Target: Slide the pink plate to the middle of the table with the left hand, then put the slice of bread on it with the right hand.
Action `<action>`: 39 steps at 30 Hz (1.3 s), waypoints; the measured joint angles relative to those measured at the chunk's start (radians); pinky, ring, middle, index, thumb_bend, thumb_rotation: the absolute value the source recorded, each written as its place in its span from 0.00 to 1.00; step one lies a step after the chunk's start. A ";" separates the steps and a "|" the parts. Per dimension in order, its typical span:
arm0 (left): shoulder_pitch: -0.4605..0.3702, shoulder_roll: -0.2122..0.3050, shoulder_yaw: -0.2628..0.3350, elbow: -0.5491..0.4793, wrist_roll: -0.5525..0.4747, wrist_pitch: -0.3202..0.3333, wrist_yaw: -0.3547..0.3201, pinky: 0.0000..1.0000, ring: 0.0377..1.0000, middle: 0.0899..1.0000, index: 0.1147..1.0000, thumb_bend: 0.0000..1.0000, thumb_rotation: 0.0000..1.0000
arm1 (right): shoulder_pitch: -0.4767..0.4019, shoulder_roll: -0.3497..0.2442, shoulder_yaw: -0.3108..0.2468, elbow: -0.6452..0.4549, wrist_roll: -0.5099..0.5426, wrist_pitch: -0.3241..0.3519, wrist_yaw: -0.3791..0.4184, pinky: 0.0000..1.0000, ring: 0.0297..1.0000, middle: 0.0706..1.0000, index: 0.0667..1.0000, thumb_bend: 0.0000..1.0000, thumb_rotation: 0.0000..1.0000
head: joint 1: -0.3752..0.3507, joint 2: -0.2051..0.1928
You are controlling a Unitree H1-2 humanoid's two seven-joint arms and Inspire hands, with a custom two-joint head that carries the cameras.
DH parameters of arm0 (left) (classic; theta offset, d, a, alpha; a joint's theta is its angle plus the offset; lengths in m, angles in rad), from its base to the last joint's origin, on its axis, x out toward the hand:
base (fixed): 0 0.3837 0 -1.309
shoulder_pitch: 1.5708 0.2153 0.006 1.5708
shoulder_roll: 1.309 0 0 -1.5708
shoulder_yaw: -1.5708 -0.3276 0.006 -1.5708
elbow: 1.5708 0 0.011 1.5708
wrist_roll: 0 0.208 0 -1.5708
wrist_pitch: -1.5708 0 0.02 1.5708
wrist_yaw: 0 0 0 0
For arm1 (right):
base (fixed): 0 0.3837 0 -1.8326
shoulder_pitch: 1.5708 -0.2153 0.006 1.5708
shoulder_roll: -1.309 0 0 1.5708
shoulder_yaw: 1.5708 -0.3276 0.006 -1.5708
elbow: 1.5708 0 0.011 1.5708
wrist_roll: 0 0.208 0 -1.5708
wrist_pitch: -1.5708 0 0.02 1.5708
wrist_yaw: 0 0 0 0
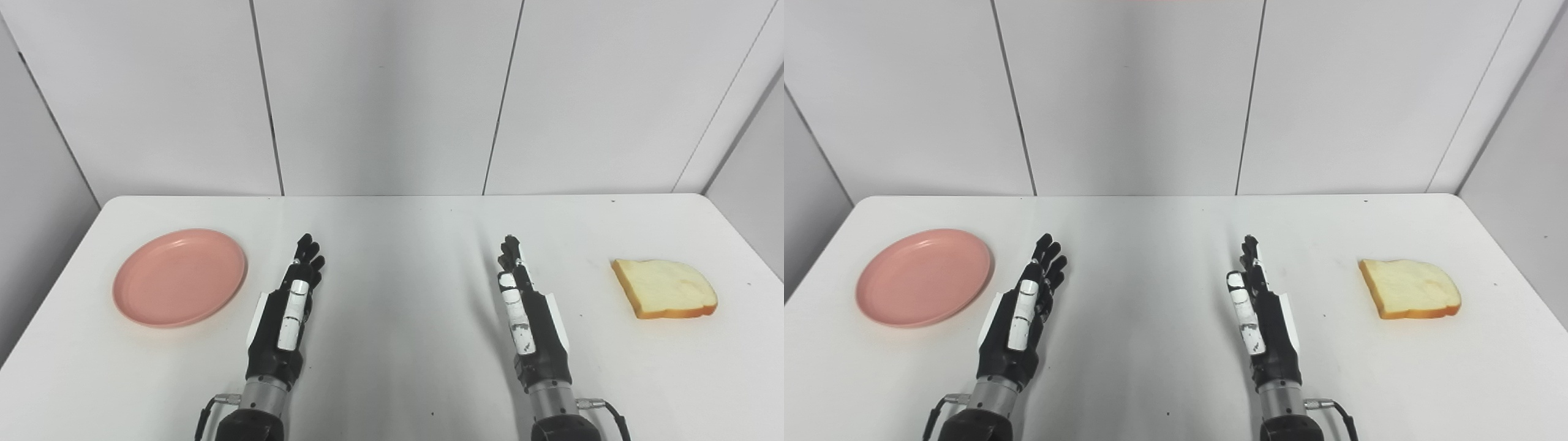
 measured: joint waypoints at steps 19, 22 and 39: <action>0.000 0.000 0.001 0.000 0.000 0.000 0.000 1.00 0.97 0.99 0.99 0.72 0.95 | 0.000 0.000 0.001 0.000 0.001 0.000 -0.003 1.00 1.00 1.00 1.00 0.73 1.00 | 0.003 -0.003; 0.000 -0.001 0.001 0.000 0.001 0.000 0.000 0.99 0.96 0.98 0.98 0.71 0.96 | 0.000 0.000 0.001 0.000 0.003 0.000 -0.003 1.00 1.00 1.00 1.00 0.73 1.00 | 0.005 -0.003; 0.000 -0.040 -0.004 0.012 0.008 -0.006 0.034 0.99 0.95 0.96 0.96 0.74 0.93 | 0.005 -0.016 -0.006 -0.001 0.043 0.000 0.003 1.00 1.00 1.00 1.00 0.72 1.00 | 0.124 -0.029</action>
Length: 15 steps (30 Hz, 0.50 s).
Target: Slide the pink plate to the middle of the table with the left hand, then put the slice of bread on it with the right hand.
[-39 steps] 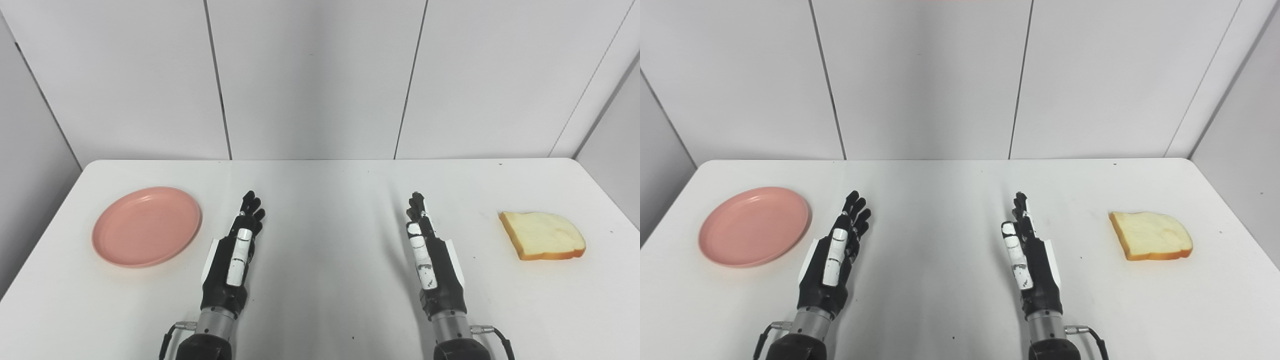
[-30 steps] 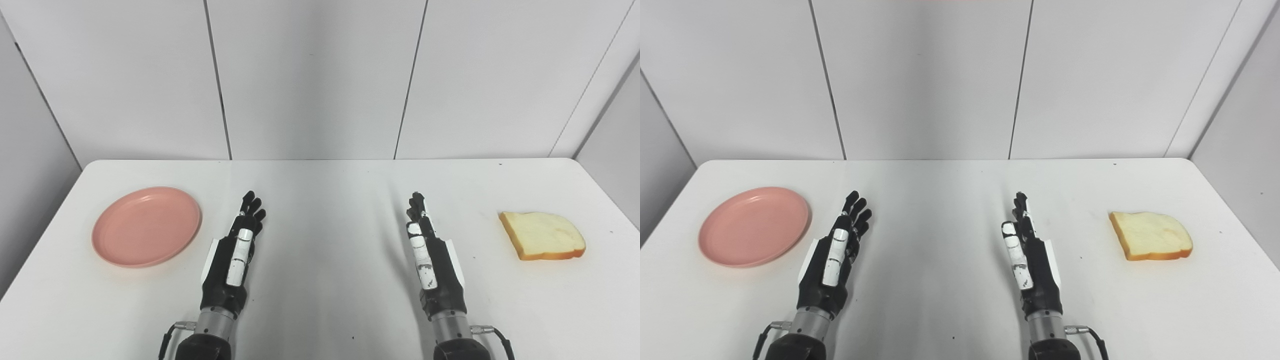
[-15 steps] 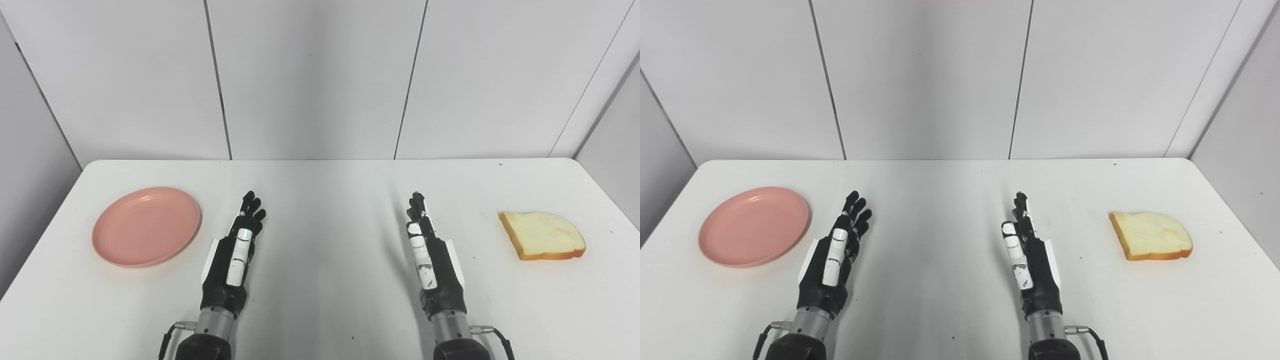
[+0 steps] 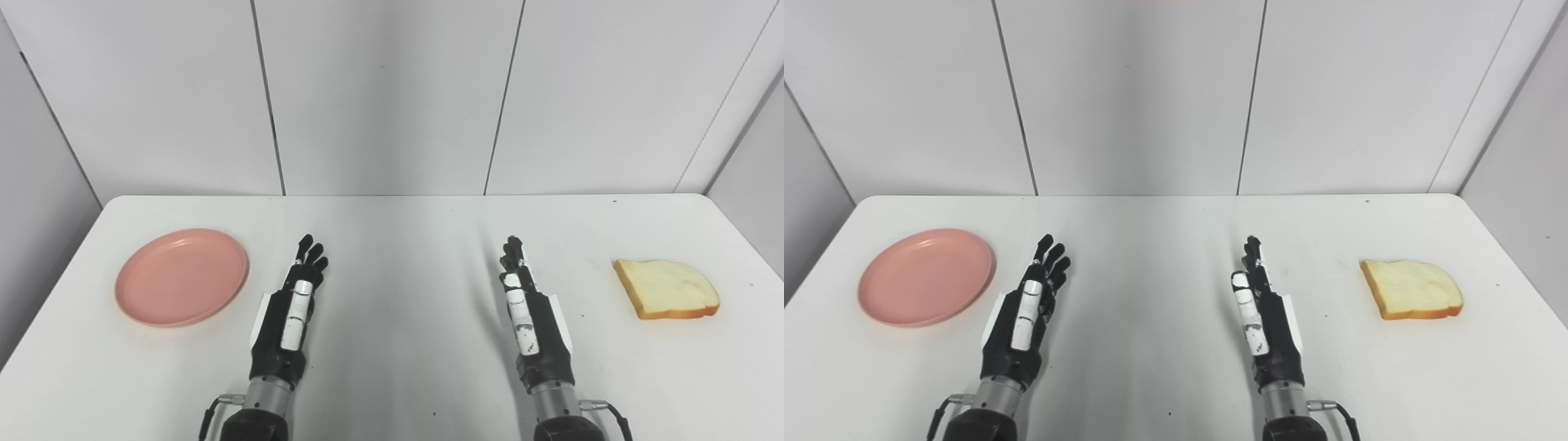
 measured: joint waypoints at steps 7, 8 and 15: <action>-0.023 -0.030 -0.041 0.108 0.086 -0.045 0.041 0.91 0.93 0.93 0.91 0.72 0.95 | 0.001 -0.044 -0.031 0.003 0.053 -0.004 0.024 1.00 1.00 1.00 1.00 0.64 1.00 | 0.179 -0.055; -0.029 -0.033 -0.043 0.123 0.096 -0.059 0.050 0.91 0.92 0.93 0.91 0.72 0.95 | 0.002 -0.050 -0.036 0.006 0.063 -0.011 0.025 1.00 1.00 1.00 1.00 0.62 1.00 | 0.181 -0.055; -0.045 -0.049 -0.049 0.145 0.118 -0.088 0.075 0.91 0.92 0.93 0.92 0.69 0.97 | 0.001 -0.063 -0.034 0.008 0.083 -0.028 0.029 1.00 1.00 1.00 1.00 0.47 1.00 | 0.189 -0.061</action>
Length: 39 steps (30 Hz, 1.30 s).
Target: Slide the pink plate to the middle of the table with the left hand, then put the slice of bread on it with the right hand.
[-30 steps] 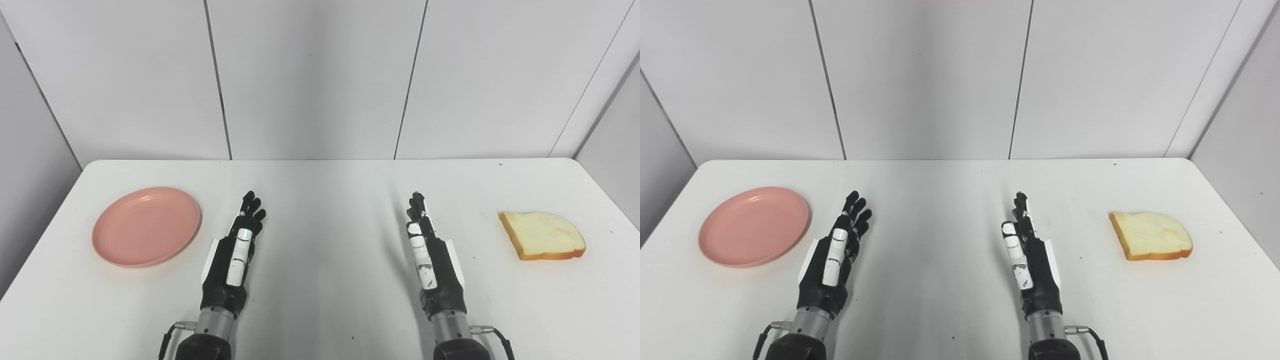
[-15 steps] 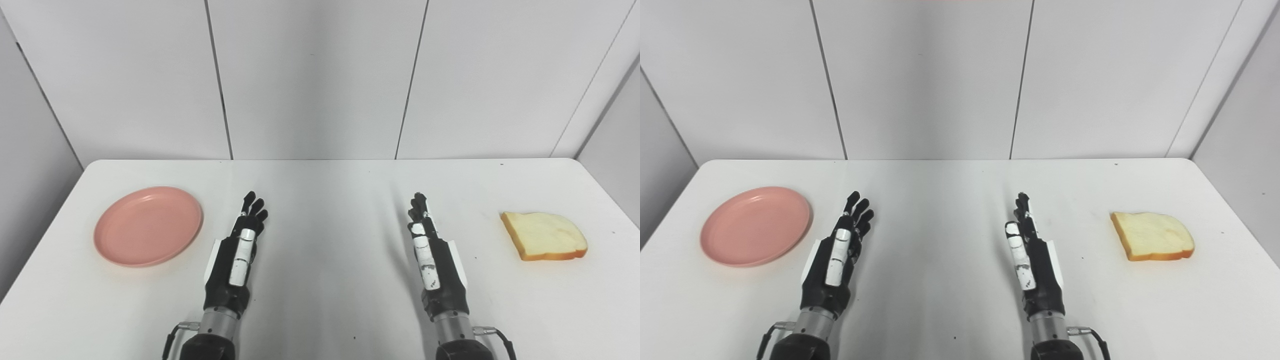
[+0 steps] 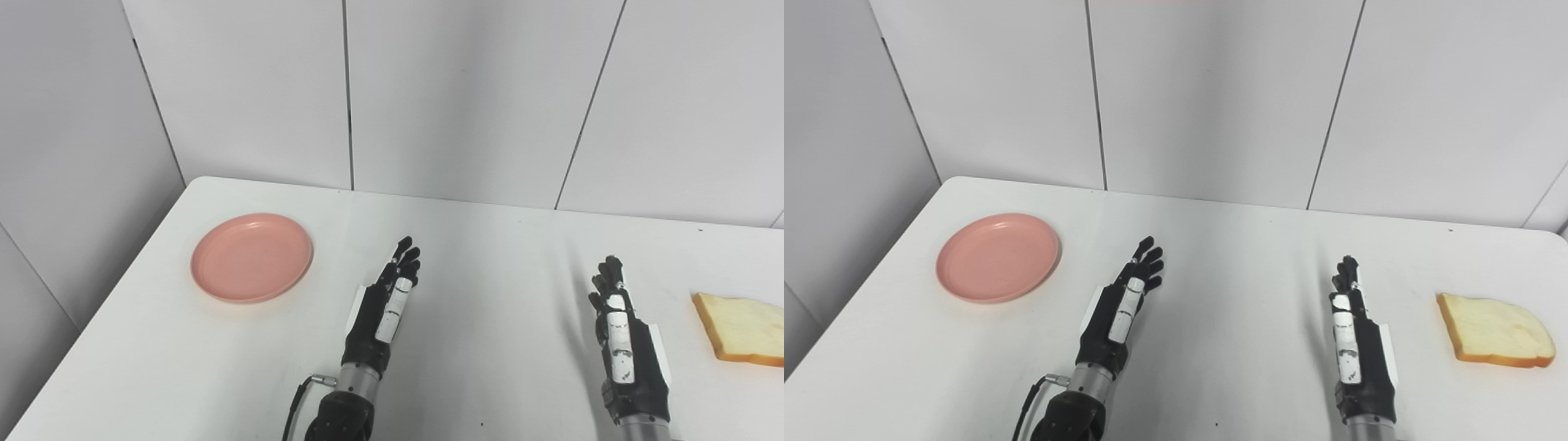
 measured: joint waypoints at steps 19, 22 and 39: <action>-0.005 0.003 -0.004 -0.021 0.054 0.014 0.001 0.86 0.89 0.90 0.90 0.74 0.96 | 0.000 0.026 0.003 -0.040 0.038 0.009 -0.003 1.00 1.00 1.00 1.00 0.36 1.00 | 0.017 0.006; -0.019 0.006 -0.002 -0.061 0.073 0.048 0.002 0.84 0.88 0.89 0.89 0.76 0.96 | 0.001 0.026 0.000 -0.040 0.049 0.010 -0.004 1.00 1.00 1.00 1.00 0.37 1.00 | 0.020 0.005; -0.202 0.064 0.082 -0.237 0.025 0.185 -0.028 0.93 0.92 0.92 0.92 0.76 0.92 | 0.000 0.031 -0.001 -0.040 0.064 0.011 -0.004 1.00 1.00 1.00 1.00 0.34 1.00 | 0.055 -0.002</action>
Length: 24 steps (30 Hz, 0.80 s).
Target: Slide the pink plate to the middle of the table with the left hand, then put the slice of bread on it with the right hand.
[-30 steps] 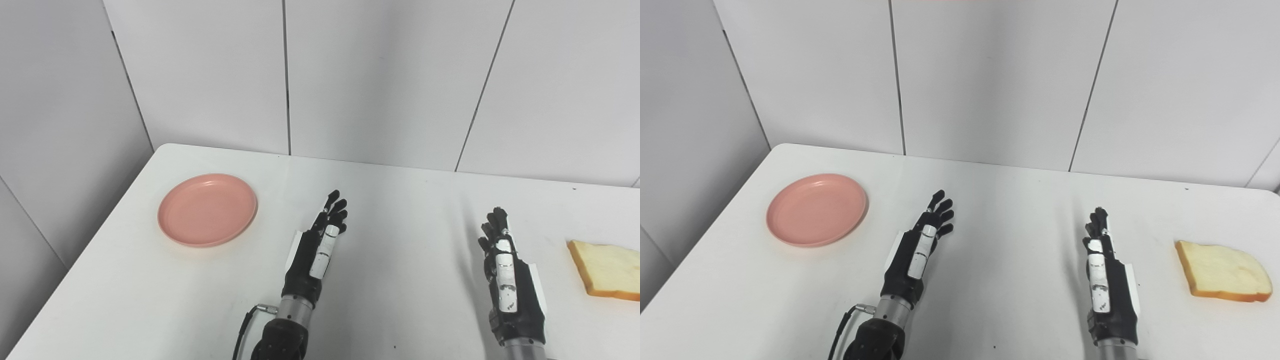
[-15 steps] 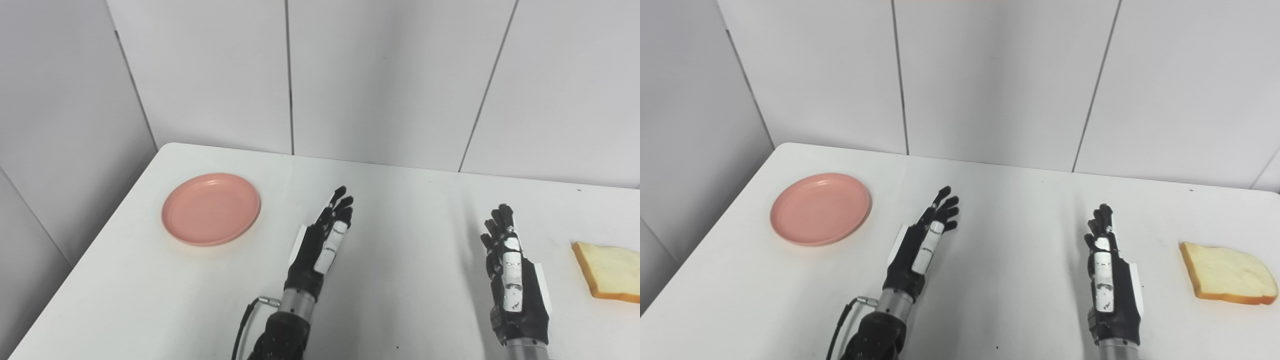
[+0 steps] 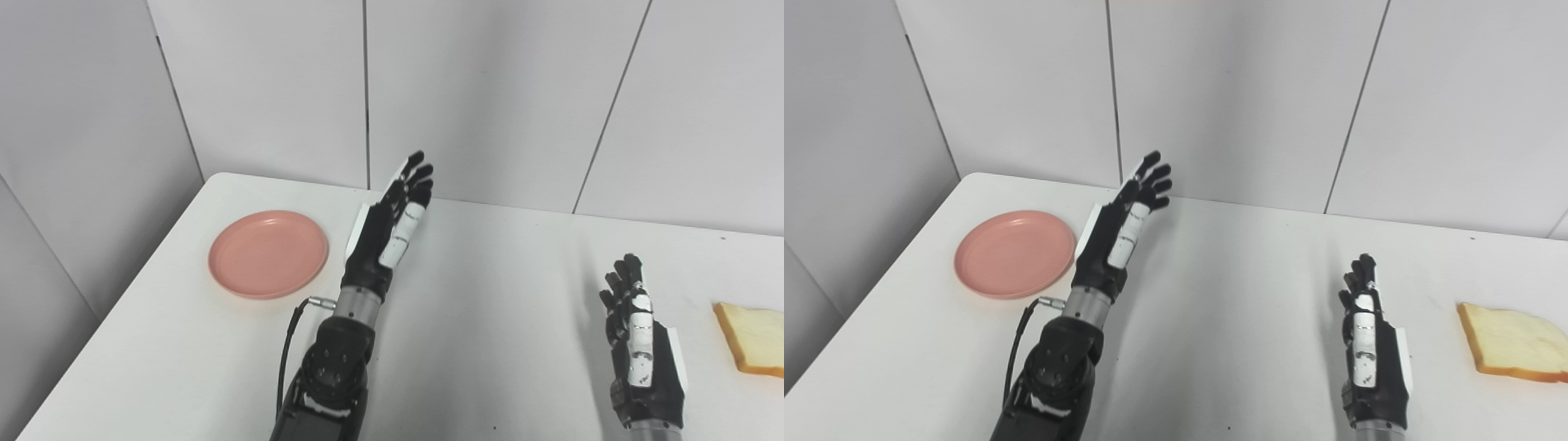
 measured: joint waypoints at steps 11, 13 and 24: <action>-0.089 0.118 0.095 -0.102 -0.100 0.090 -0.036 0.97 0.95 0.96 0.97 0.75 0.93 | -0.001 0.001 0.000 0.000 -0.006 0.000 -0.001 1.00 1.00 1.00 1.00 0.34 1.00 | 0.008 0.002; -0.095 0.138 0.126 -0.124 -0.124 0.111 -0.037 0.96 0.95 0.96 0.97 0.75 0.94 | -0.001 0.001 0.001 -0.001 -0.006 0.001 0.000 1.00 1.00 1.00 1.00 0.32 1.00 | 0.008 0.002; -0.104 0.252 0.256 -0.189 -0.138 0.182 -0.003 0.90 0.92 0.92 0.91 0.77 0.92 | 0.000 0.007 0.003 -0.026 -0.005 0.012 -0.001 1.00 1.00 1.00 1.00 0.32 1.00 | 0.003 -0.008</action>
